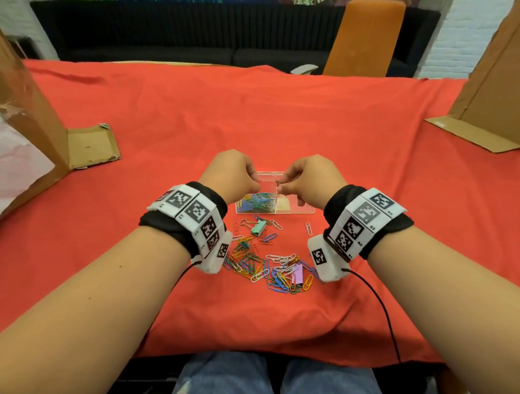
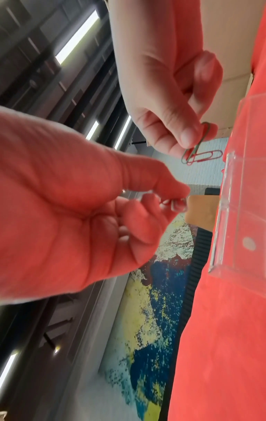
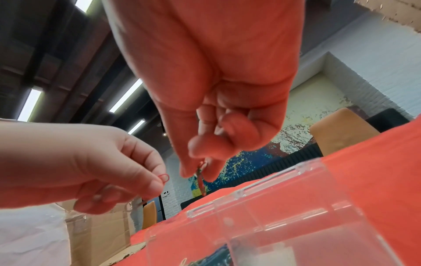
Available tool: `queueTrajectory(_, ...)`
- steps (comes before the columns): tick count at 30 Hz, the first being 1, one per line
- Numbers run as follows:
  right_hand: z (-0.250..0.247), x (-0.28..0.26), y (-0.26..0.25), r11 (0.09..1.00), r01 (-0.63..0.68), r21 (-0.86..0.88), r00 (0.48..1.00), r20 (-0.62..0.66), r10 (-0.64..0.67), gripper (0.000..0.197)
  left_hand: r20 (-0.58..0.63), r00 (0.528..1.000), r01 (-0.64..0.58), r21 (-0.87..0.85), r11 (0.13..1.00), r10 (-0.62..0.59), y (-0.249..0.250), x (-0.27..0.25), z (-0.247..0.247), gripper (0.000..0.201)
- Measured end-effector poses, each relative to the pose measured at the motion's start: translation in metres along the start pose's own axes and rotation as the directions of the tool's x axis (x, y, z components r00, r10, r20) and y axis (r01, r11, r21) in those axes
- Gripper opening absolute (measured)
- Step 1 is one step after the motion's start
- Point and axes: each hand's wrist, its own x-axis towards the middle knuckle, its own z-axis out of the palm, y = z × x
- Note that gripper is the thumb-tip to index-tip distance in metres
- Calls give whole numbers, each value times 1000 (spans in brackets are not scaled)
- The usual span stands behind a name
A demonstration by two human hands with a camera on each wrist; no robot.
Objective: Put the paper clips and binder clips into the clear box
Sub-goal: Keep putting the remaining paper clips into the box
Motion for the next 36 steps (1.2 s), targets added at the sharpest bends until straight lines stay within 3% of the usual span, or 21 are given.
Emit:
queueTrajectory(6, 10, 16, -11, 1000, -9, -7, 1000, -21, 9, 14, -20, 998, 60, -21, 998, -60, -5, 11, 4, 9)
queueTrajectory(8, 15, 18, -13, 1000, -6, -6, 1000, -3, 6, 15, 15, 997, 73, -42, 996, -73, -7, 13, 5, 5)
queueTrajectory(12, 17, 15, -14, 1000, 5, -19, 1000, 31, -5, 15, 143, 985, 110, -79, 991, -98, -14, 10, 3, 18)
queueTrajectory(15, 13, 3, -13, 987, 35, -159, 981, 194, -3, 15, 259, 963, 71, 16, 997, -72, -18, -2, 3, 18)
queueTrajectory(18, 17, -15, -10, 929, 128, -347, 883, 466, 52, 21, 437, 893, 45, 151, 988, -107, -21, -20, 5, 12)
queueTrajectory(21, 25, -31, -10, 894, 197, -401, 805, 587, 86, 32, 546, 825, 15, 241, 971, -148, -24, -35, 6, 22)
queueTrajectory(24, 34, -43, -12, 837, 279, -470, 790, 609, 79, 37, 599, 782, -17, 299, 954, -173, -27, -45, 7, 37)
queueTrajectory(27, 39, -45, -14, 792, 339, -508, 789, 612, 55, 35, 611, 772, -43, 325, 945, -175, -27, -50, 11, 40)
queueTrajectory(30, 41, -45, -12, 810, 336, -481, 773, 632, 55, 26, 613, 773, -66, 335, 940, -164, -26, -51, 13, 32)
queueTrajectory(32, 41, -45, -11, 822, 329, -465, 773, 632, 48, 22, 642, 746, -49, 318, 947, -178, -27, -51, 12, 30)
queueTrajectory(34, 40, -44, -9, 835, 323, -446, 792, 611, 20, 17, 661, 731, -46, 300, 953, -172, -29, -50, 11, 22)
queueTrajectory(36, 37, -43, -7, 835, 327, -442, 821, 571, -19, 12, 650, 745, -54, 286, 957, -152, -32, -50, 12, 3)
